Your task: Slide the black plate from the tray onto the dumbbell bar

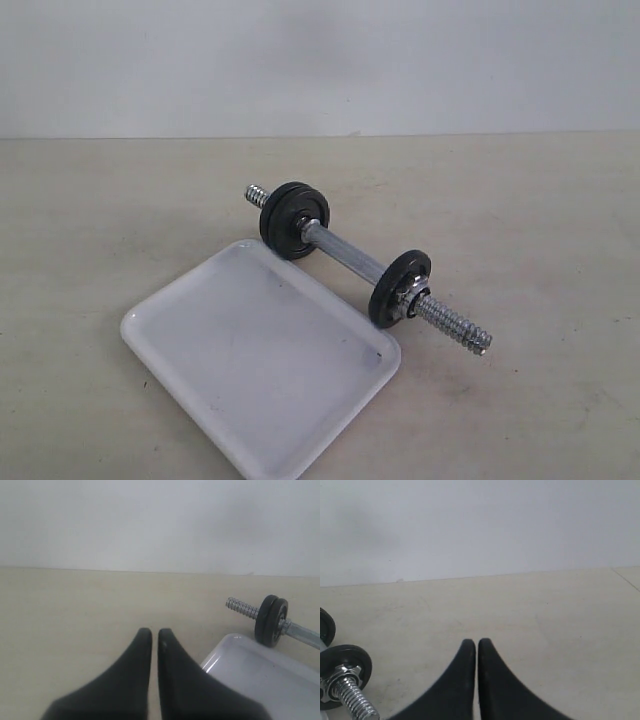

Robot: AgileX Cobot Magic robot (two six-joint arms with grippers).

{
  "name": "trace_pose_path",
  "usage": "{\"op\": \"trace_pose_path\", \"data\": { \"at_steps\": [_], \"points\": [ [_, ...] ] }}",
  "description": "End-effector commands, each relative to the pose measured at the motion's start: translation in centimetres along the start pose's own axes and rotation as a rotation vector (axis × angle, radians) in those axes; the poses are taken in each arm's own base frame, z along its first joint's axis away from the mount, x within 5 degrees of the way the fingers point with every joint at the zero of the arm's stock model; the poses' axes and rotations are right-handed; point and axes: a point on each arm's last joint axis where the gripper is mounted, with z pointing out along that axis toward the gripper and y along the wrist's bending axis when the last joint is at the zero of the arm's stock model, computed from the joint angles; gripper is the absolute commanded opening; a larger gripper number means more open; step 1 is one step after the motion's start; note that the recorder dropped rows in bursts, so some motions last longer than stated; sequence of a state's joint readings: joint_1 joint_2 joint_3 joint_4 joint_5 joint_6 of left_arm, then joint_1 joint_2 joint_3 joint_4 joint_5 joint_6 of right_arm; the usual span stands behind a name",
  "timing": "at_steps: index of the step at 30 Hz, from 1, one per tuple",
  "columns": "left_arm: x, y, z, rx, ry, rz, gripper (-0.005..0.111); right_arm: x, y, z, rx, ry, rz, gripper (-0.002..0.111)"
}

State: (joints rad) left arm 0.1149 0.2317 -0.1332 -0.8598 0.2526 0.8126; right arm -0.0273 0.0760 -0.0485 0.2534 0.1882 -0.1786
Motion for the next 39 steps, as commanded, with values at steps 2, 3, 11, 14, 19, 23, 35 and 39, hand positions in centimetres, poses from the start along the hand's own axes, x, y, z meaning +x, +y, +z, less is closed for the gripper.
{"op": "trace_pose_path", "data": {
  "at_steps": [2,3,11,14,19,23,35,39],
  "points": [
    [0.4,0.1,0.1,-0.004,0.006,-0.006,0.004,0.7,-0.2,0.2,0.013,-0.023,0.036,0.000],
    [0.4,0.1,0.1,-0.004,0.006,-0.006,0.004,0.7,-0.2,0.2,0.013,-0.024,0.036,0.000],
    [0.3,-0.5,0.1,0.054,0.003,-0.157,0.004,0.6,-0.1,0.2,-0.001,-0.043,0.167,0.000],
    [0.5,-0.3,0.1,0.040,0.002,-0.158,0.004,0.7,-0.1,0.2,-0.005,-0.031,0.178,0.000],
    [2.8,1.3,0.5,-0.125,-0.023,-0.173,0.004,1.7,0.1,0.3,-0.019,0.055,0.112,0.000],
    [3.3,1.4,0.6,-0.132,-0.011,-0.175,0.004,1.4,0.0,0.3,-0.005,0.018,0.081,0.000],
    [3.3,1.4,0.6,-0.130,-0.003,-0.137,0.004,1.4,-0.1,0.3,0.000,0.023,0.007,0.000],
    [3.3,1.4,0.6,-0.130,-0.003,-0.137,0.004,1.2,-0.1,0.3,0.005,0.002,0.012,0.000]
  ]
}}
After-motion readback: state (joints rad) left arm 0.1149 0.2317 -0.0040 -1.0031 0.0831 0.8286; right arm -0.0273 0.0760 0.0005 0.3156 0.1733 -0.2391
